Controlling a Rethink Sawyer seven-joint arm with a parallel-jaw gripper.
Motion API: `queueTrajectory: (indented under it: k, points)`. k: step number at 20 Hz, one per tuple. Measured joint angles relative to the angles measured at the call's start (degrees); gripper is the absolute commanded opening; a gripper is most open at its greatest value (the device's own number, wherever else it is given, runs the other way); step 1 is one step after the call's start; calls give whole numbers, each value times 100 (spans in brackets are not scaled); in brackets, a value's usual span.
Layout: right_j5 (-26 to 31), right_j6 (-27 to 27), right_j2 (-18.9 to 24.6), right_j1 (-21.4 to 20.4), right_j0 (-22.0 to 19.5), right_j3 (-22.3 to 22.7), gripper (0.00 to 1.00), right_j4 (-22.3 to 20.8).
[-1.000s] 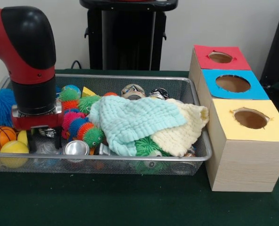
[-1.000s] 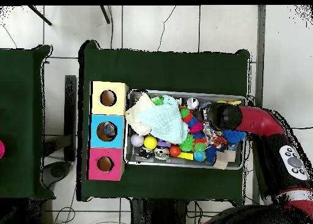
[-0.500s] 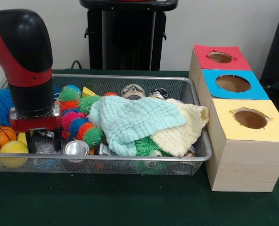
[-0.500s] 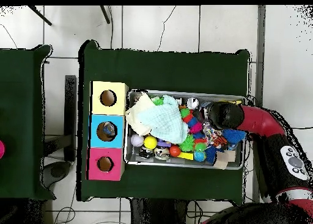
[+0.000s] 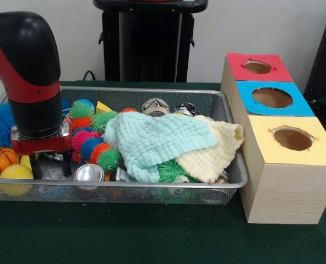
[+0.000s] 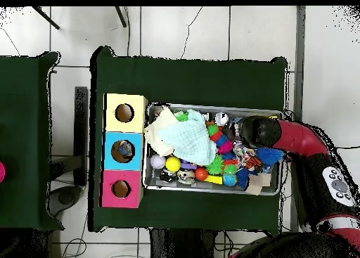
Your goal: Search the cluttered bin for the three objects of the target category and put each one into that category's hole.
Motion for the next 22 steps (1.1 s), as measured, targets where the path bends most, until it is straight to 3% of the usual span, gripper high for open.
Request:
queueTrajectory:
  k: [1, 22]
  points:
    - [47, 0, -18, 6, 37, -37, 0, -1]
    - [20, 0, -420, -120, 447, -66, 0, -5]
